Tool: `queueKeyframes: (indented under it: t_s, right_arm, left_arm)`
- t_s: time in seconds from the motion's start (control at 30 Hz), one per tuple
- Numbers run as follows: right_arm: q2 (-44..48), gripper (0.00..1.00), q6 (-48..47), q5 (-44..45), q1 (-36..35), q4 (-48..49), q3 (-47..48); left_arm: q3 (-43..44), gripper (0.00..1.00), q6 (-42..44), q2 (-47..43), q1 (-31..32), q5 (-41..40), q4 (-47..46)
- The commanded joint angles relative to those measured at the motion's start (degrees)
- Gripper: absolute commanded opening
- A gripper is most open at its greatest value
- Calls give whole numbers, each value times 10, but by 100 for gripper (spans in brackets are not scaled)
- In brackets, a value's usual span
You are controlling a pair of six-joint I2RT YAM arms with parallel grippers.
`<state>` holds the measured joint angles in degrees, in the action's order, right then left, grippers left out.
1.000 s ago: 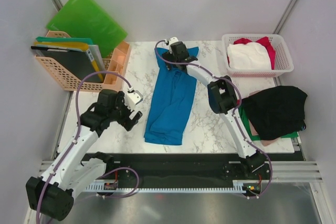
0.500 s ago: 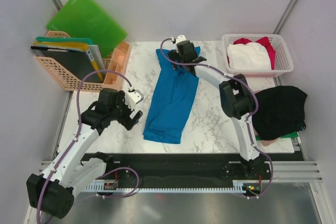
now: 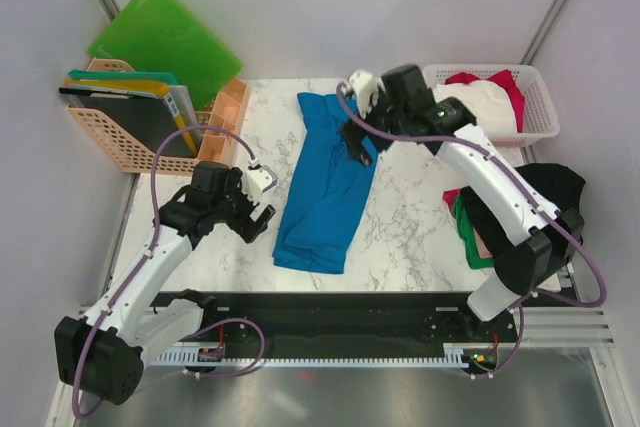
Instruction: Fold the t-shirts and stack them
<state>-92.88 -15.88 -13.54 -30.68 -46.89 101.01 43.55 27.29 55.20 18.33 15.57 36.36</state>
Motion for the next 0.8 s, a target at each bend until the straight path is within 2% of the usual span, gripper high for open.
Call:
queueKeyframes:
  t_s: [0.0,0.03,0.17,0.23,0.43,0.77]
  right_arm:
    - [19,97,-29,-51,-41,-145,-145]
    - [34,95,-32,-34,-58,-145,-165]
    - [39,61,-47,11,-136,-146,-242]
    - [27,60,-49,14,-161,-143,-267]
    - [-21,73,-53,-3,-206,-104,-264]
    - [-103,72,-39,-17,-234,3,-228]
  left_arm:
    - [16,100,1,6,-3,4,-20]
    - [12,100,3,16,-2,0,-23]
    - [6,100,9,42,-2,-17,-34]
    - [6,100,4,48,-2,-15,-38]
    - [10,100,1,64,-3,-22,-45]
    - [8,100,9,60,-3,-39,-44]
